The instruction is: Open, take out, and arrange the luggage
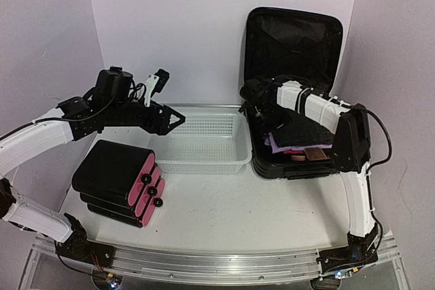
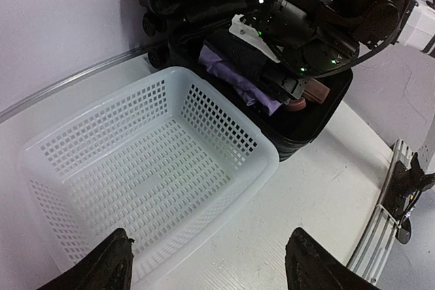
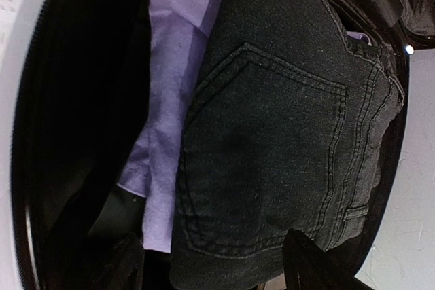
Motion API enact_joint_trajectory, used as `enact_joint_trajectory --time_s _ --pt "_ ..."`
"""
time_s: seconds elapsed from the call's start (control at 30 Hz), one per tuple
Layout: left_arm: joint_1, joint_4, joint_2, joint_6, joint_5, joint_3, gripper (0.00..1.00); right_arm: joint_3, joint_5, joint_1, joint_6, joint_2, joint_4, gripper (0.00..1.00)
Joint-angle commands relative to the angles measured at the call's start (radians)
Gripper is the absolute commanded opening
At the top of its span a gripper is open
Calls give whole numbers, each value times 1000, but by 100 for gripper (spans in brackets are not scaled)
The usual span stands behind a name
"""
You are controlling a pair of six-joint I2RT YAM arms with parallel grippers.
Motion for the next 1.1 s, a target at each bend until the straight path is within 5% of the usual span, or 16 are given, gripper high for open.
enact_joint_trajectory --time_s 0.0,0.2,0.5,0.83,1.07 --pt "6 41 -21 -50 24 -9 77 76 83 -12 1 42 -58 69" --pt "6 42 -27 -41 32 -25 77 108 84 -25 14 86 -73 64" --pt "5 41 -42 -35 24 -33 78 120 77 -47 30 115 -83 69" --pt "8 41 -21 -57 29 -22 78 110 27 -71 44 73 -87 35" --pt "9 39 25 -149 33 6 84 96 -32 -87 17 8 -81 26"
